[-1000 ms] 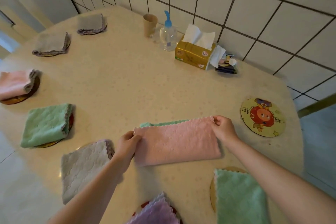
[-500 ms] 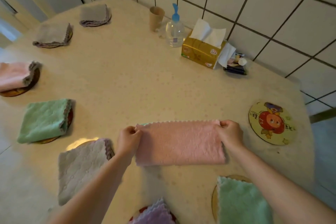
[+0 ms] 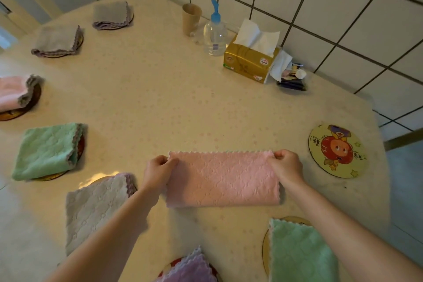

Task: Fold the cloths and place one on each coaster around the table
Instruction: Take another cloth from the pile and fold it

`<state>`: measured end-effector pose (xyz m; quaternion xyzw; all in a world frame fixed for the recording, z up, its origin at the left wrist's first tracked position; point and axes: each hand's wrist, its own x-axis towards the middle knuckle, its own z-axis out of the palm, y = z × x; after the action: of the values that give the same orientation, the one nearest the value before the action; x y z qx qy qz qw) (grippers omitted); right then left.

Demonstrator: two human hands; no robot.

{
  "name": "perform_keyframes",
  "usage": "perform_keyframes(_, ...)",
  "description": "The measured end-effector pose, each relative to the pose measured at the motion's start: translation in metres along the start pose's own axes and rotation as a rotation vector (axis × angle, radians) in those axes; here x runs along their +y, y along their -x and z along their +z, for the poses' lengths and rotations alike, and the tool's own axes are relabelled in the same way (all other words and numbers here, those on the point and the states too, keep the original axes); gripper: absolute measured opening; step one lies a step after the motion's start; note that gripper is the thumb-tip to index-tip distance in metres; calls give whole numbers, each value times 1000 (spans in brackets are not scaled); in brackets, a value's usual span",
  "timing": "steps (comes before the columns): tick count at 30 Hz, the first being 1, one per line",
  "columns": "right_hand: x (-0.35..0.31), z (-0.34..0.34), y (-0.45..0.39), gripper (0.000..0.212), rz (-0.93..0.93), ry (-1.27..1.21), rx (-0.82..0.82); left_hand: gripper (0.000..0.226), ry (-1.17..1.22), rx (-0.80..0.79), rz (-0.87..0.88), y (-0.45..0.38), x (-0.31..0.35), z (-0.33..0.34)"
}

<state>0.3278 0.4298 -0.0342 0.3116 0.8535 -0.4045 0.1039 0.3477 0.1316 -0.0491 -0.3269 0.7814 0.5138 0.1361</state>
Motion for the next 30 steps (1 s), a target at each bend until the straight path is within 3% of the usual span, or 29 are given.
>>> perform_keyframes(7, 2, -2, -3, 13, 23, -17, 18, 23, -77, 66, 53, 3, -1, 3)
perform_keyframes(17, 1, -10, -10, 12, -81, 3, 34, 25, -137, 76, 107, 0, 5, 1)
perform_keyframes(19, 3, -19, 0, 15, -183, 26, 67, 21, -235, 167, 217, 15, 6, -2)
perform_keyframes(21, 9, -24, 18, 17, -371, 116, 84, 23, -465, 279, 507, 35, -5, -2)
perform_keyframes(23, 16, -24, 46, 17, -567, 222, -60, 28, -590, 170, 854, 62, -23, 6)
perform_keyframes(25, 27, -19, 72, 19, -718, 377, -298, 35, -691, -77, 1059, 84, -45, 20)
perform_keyframes(27, 38, -10, 90, 30, -906, 560, -402, 48, -860, -231, 1089, 100, -65, 34)
perform_keyframes(30, 49, 0, 101, 60, -1027, 724, -402, 61, -1010, -277, 1013, 107, -76, 42)
